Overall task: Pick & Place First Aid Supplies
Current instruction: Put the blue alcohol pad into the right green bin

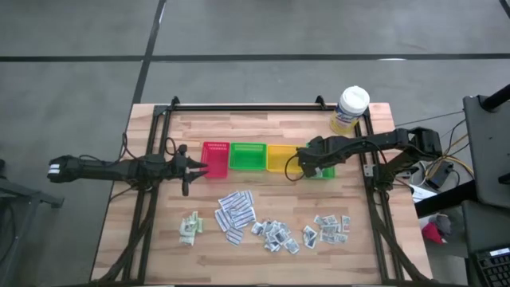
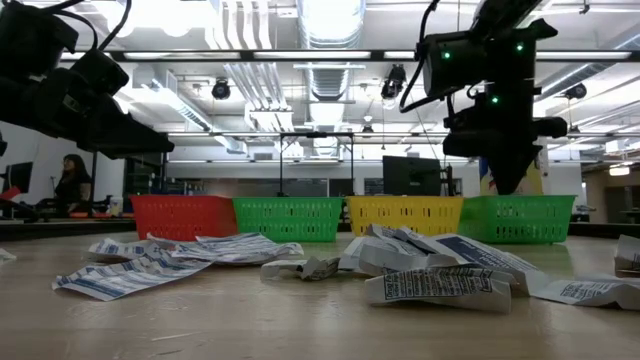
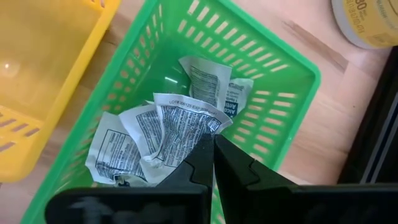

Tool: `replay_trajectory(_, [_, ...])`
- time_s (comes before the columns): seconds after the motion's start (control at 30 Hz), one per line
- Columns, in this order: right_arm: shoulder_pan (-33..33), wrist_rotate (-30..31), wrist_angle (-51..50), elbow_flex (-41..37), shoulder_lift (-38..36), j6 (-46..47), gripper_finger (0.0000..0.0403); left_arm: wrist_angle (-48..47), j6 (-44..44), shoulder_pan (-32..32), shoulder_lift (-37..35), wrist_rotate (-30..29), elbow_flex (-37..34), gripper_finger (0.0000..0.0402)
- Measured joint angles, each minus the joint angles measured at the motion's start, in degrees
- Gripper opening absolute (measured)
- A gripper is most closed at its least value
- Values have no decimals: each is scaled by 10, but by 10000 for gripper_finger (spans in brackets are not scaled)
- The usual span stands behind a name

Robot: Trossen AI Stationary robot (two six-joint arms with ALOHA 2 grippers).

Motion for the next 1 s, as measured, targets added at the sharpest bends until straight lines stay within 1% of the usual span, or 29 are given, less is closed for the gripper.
replay_trajectory(0.27, [0, 2, 0, 0, 0, -5, 9, 0, 0, 0, 0, 0, 0, 113])
replay_trajectory(0.5, [0, 4, 2, 0, 0, -50, 9, 0, 0, 0, 0, 0, 0, 113])
replay_trajectory(0.67, [0, 4, 4, 0, 0, -55, 11, 0, 0, 0, 0, 0, 0, 113])
replay_trajectory(0.77, [0, 4, 7, 0, 0, -62, 25, 0, 0, 0, 0, 0, 0, 113])
replay_trajectory(1.0, [0, 4, 15, -1, 0, -76, 81, 0, -1, 0, 0, 0, 0, 113])
